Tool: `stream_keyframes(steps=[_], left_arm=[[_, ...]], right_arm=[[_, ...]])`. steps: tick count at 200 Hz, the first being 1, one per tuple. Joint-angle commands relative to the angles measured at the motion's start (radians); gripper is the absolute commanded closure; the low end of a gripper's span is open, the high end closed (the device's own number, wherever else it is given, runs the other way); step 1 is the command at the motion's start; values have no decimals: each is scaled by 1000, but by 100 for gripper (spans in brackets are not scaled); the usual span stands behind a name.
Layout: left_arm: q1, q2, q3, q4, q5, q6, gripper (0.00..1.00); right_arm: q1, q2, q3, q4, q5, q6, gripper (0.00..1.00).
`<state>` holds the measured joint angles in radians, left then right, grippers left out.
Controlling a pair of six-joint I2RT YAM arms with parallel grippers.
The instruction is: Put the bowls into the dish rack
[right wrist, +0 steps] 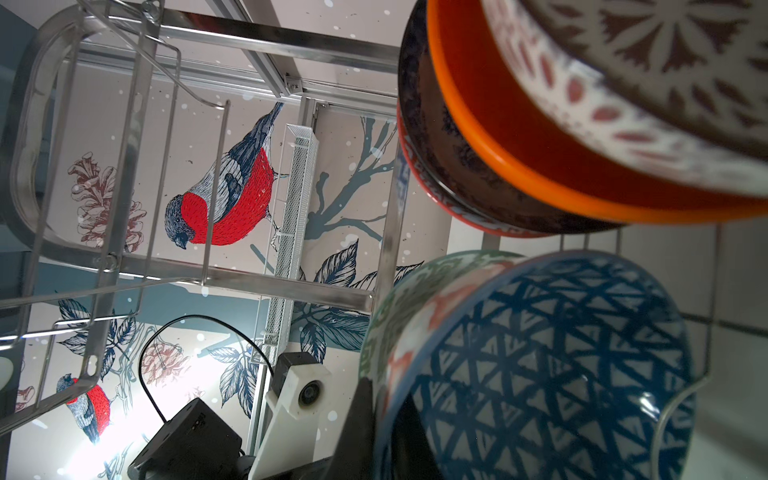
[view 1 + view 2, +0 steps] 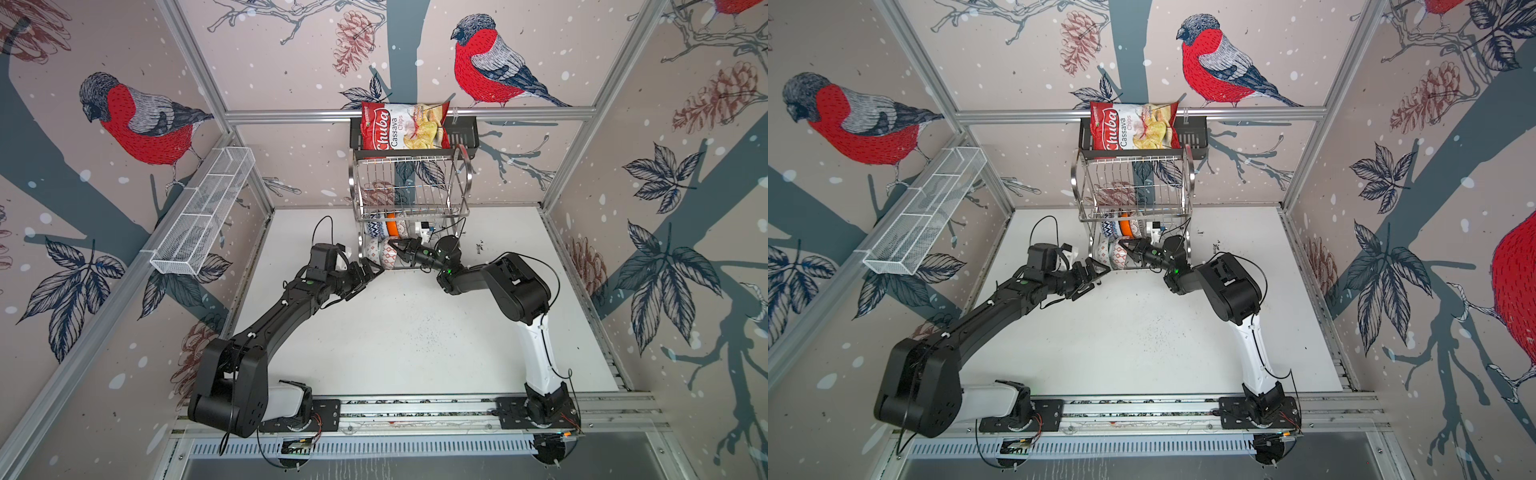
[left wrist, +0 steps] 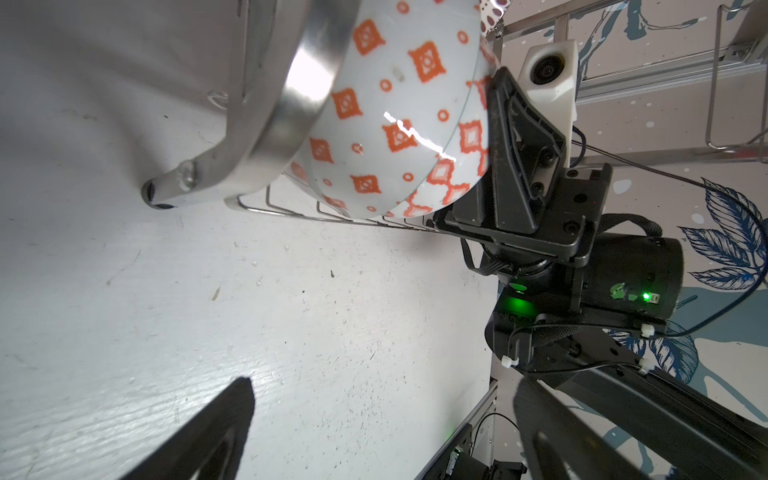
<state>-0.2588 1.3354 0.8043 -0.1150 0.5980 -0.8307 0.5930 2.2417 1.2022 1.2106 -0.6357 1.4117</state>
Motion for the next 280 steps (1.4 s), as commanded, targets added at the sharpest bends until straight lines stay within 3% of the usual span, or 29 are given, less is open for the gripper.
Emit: stream_keyframes(steps=[1, 140, 280], left_arm=[[1, 5, 9, 9, -8, 18, 3], [1, 22, 22, 11, -6, 19, 2], [1, 25, 13, 28, -11, 8, 2]], right_arm=[[-2, 3, 1, -15, -8, -16, 100], [-1, -69, 16, -265, -8, -214, 96], [41, -73, 146, -580, 0, -440, 92]])
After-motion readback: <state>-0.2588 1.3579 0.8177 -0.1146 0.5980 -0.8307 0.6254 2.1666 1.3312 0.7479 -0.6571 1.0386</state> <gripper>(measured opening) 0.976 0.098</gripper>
